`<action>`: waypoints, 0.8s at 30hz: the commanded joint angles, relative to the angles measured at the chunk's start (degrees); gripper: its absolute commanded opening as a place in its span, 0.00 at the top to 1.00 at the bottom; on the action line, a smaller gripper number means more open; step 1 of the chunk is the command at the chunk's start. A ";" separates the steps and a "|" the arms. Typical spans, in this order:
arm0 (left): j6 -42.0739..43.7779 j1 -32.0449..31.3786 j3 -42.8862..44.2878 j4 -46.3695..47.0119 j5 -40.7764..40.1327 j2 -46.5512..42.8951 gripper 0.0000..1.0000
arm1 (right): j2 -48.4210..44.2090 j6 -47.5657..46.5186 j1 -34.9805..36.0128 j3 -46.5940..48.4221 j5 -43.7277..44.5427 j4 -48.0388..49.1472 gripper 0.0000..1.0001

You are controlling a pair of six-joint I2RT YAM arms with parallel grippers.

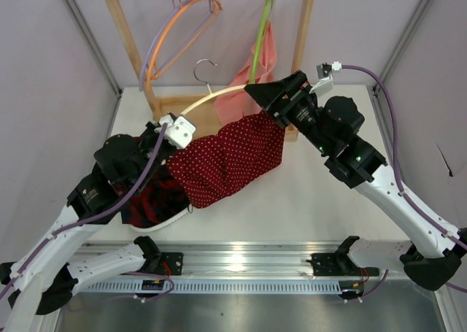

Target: Place the skirt on the hanger

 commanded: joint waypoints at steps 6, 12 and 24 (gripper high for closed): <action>6.45 0.15 0.88 2.54 -4.76 -4.27 1.00 | -2.46 -1.92 -2.01 4.50 6.56 -3.41 0.01; 8.13 0.15 -0.52 -3.01 -6.33 -9.37 1.00 | -7.30 -9.04 -6.59 6.16 9.89 -10.52 0.01; 12.87 0.15 0.18 -8.82 -17.48 -12.72 1.00 | -6.87 -14.85 -7.82 6.70 14.21 -18.02 0.01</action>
